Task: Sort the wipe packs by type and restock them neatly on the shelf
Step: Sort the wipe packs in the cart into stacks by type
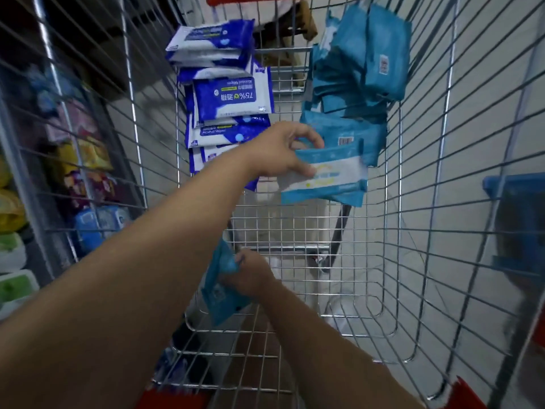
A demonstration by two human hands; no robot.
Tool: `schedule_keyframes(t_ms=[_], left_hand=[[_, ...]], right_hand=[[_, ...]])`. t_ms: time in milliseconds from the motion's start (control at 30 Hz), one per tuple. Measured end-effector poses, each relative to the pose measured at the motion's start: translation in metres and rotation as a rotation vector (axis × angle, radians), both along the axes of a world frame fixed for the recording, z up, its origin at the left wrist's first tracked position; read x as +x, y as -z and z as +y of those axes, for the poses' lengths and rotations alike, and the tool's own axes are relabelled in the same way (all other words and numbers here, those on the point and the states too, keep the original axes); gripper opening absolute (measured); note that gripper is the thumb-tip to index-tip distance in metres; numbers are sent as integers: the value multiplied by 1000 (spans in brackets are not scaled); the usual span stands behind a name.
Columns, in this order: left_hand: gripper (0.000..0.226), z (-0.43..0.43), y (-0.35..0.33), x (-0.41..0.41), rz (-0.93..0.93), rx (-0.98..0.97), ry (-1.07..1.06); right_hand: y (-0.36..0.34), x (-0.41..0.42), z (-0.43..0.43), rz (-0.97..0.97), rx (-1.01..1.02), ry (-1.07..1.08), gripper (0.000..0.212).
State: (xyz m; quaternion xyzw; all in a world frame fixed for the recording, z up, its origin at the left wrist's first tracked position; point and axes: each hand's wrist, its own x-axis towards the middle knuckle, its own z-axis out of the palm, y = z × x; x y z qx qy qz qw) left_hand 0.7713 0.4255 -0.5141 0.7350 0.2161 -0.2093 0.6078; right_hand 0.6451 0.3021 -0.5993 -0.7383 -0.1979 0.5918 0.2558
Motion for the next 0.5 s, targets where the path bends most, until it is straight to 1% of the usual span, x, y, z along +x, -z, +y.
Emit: schedule_keyframes(t_ms=[67, 100, 167, 200, 233, 300, 367, 433, 467, 500], left_hand=[[35, -13, 16, 19, -59, 51, 30], [36, -19, 24, 26, -70, 118, 58], [40, -27, 37, 34, -94, 359, 132], [41, -28, 42, 35, -116, 474, 150], [42, -29, 44, 35, -150, 548, 151], [43, -29, 45, 30, -228, 624, 146], [37, -23, 46, 18, -257, 684, 161], [24, -14, 48, 0, -214, 730, 207], [18, -8, 47, -9, -153, 739, 261], [14, 0, 47, -20, -52, 746, 354]], right_hand=[[0, 10, -4, 81, -2, 12, 12], [1, 15, -7, 102, 2, 17, 11], [2, 29, -13, 85, 13, 12, 29], [1, 37, -16, 76, 15, 9, 33], [2, 45, -19, 73, 22, 19, 33], [3, 61, -26, 83, 3, 93, 29], [2, 80, -33, 126, -49, 234, 26], [-8, 104, -41, 122, -75, 330, 19], [-13, 116, -43, 83, -67, 361, 17], [-19, 130, -45, 36, -54, 390, 14]])
